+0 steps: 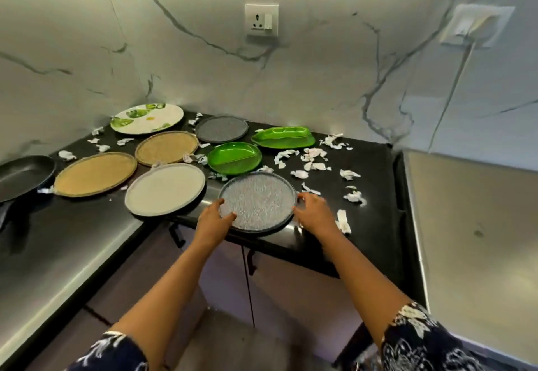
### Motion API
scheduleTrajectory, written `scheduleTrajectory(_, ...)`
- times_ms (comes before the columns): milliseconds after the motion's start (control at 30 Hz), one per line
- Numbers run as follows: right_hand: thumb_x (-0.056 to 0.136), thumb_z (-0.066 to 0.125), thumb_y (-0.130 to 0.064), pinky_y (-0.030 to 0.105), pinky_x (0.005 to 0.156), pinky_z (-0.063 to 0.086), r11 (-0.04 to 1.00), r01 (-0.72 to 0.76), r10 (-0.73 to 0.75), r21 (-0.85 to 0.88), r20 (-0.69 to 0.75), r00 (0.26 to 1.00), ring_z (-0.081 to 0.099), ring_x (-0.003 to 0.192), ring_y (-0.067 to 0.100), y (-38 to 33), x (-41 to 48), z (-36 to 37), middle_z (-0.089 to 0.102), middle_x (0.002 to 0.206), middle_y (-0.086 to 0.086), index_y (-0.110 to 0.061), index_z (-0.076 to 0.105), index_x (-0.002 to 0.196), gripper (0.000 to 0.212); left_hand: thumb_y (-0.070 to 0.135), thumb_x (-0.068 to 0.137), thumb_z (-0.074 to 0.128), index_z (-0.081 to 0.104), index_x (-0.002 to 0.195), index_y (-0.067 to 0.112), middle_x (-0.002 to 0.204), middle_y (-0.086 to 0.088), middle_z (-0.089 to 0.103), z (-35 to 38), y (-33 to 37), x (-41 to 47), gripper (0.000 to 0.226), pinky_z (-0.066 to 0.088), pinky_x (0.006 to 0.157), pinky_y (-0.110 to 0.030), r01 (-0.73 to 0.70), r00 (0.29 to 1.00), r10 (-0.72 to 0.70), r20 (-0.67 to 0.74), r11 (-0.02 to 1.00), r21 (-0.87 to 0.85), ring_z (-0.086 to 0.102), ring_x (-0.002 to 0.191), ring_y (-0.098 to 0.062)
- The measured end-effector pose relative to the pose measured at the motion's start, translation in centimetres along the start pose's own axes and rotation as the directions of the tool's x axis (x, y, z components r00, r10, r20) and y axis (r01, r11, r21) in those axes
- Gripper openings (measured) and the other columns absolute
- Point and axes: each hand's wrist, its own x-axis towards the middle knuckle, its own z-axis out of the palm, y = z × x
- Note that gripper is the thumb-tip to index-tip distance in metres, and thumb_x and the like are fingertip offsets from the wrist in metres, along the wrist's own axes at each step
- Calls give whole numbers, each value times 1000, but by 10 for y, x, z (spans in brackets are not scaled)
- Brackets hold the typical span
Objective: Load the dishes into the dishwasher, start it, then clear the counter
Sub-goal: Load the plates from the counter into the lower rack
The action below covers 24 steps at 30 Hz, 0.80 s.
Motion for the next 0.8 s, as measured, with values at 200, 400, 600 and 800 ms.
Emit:
scheduleTrajectory(200, 84, 58, -24, 36, 98, 40, 997, 6, -1, -75, 73, 997, 48, 118, 31, 15, 77, 15, 55, 126, 14, -10, 53, 125, 44, 31, 87, 64, 44, 138, 13, 137, -18, 49, 25, -16, 57, 58, 39, 102, -45, 145, 986, -149, -71, 987, -63, 45, 125, -34)
scheduleTrajectory(400, 88, 54, -23, 33, 93, 39, 996, 16, -9, -87, 90, 996, 45, 115, 26, 19, 114, 33, 59, 126, 6, -17, 52, 128, 40, 16, 90, 61, 46, 135, 13, 135, -7, 51, 39, -2, 73, 48, 39, 100, -37, 176, 929, -279, -243, 911, -373, 47, 124, -25)
scheduleTrajectory(600, 87, 60, -18, 32, 90, 46, 984, -38, 46, 175, -41, 998, 54, 107, 22, 22, 122, 24, 64, 117, 5, -19, 56, 124, 38, -7, 89, 53, 42, 140, 10, 131, -14, 53, 27, 2, 85, 55, 42, 92, -34, 144, 881, -423, -210, 664, -734, 53, 111, -22)
scheduleTrajectory(800, 88, 60, -11, 26, 93, 44, 911, -33, 84, 411, -107, 991, 56, 103, 12, -2, 126, 9, 62, 120, 6, -10, 58, 125, 37, -12, 89, 46, 53, 123, 10, 108, -10, 63, 10, 23, 90, 41, 50, 81, -33, 149, 906, -421, -44, 416, -897, 60, 94, -22)
